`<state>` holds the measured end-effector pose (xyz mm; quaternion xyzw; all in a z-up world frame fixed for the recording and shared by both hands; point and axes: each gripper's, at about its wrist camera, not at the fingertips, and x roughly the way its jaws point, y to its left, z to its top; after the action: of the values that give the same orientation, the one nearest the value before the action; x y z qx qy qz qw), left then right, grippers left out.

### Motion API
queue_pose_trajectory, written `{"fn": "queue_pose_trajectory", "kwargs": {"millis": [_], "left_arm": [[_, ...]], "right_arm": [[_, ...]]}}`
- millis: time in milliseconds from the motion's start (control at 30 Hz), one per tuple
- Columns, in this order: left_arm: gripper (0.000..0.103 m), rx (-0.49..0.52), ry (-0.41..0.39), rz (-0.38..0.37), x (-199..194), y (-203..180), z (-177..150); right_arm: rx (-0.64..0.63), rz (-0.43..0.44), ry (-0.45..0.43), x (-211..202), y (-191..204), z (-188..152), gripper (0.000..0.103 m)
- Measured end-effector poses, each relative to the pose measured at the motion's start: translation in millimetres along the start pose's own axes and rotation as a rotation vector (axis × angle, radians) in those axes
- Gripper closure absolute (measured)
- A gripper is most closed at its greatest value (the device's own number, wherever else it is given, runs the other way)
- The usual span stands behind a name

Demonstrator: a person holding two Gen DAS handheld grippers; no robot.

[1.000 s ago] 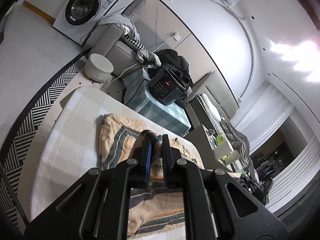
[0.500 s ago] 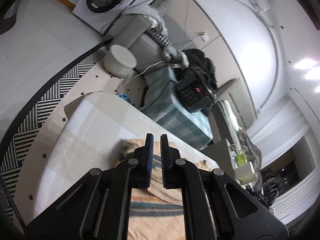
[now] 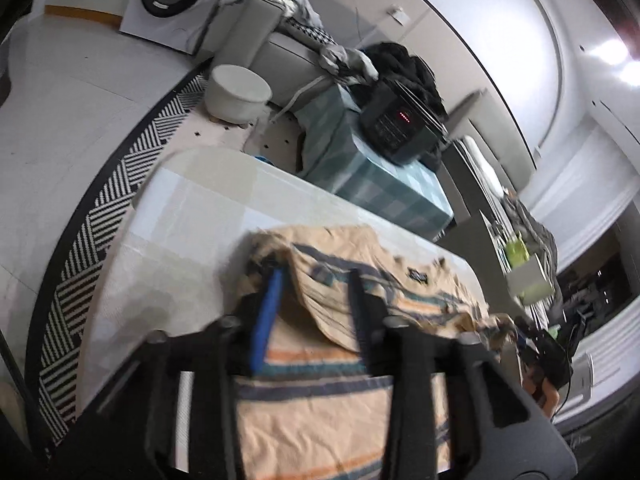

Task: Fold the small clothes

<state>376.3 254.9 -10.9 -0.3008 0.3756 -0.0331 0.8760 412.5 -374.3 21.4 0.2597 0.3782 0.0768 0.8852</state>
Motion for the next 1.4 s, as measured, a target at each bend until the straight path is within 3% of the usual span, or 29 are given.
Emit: {"fn": "queue_pose_trajectory", "kwargs": {"millis": [200, 367, 533, 567, 667, 700, 733, 767, 800, 1100, 1267, 1367, 1400], "left_arm": [[0.049, 0.013, 0.057, 0.018, 1.1, -21.7, -18.4], [0.049, 0.001, 0.12, 0.033, 26.2, -23.7, -24.5], [0.049, -0.014, 0.127, 0.086, 49.5, -22.8, -18.0], [0.052, -0.019, 0.118, 0.086, 53.5, -21.8, -15.2], [0.086, -0.066, 0.102, 0.083, 61.5, -15.5, -8.9], [0.093, -0.092, 0.101, 0.083, 64.2, -11.6, -7.0], [0.098, -0.116, 0.096, 0.077, 66.1, -7.8, -5.7], [0.103, -0.134, 0.08, 0.075, 66.2, -3.5, -4.2], [0.103, -0.14, 0.066, 0.076, 65.5, -1.5, -3.5], [0.103, -0.203, -0.039, 0.007, 47.8, 15.4, 21.1], [0.103, -0.215, -0.051, 0.053, 61.1, 24.7, 42.1], [0.102, -0.242, -0.02, 0.1, 75.5, 33.8, 50.2], [0.1, -0.248, -0.012, 0.098, 78.1, 35.8, 51.2]], "right_arm": [[0.056, 0.015, 0.026, -21.2, -11.7, -5.8, 0.056], [0.077, 0.03, 0.104, -15.7, -20.4, -18.0, 0.056], [0.083, 0.01, 0.108, 2.3, -20.8, -11.4, 0.056], [0.089, 0.018, 0.104, 6.4, -20.0, -8.5, 0.056], [0.098, 0.005, 0.109, 27.5, -15.4, 0.2, 0.056], [0.1, -0.007, 0.117, 34.6, -14.3, 1.7, 0.067], [0.109, -0.022, 0.12, 40.5, -14.2, 2.9, 0.085], [0.115, -0.042, 0.122, 45.0, -14.0, 3.1, 0.091], [0.118, -0.052, 0.118, 46.3, -13.8, 3.5, 0.098], [0.14, 0.044, 0.037, 50.4, -10.0, 27.4, 0.099], [0.134, 0.03, 0.032, 74.1, 3.4, 45.9, 0.098], [0.133, -0.059, 0.051, 89.3, 0.7, 50.6, 0.078], [0.145, -0.071, 0.055, 90.4, -2.8, 50.0, 0.058]]}}
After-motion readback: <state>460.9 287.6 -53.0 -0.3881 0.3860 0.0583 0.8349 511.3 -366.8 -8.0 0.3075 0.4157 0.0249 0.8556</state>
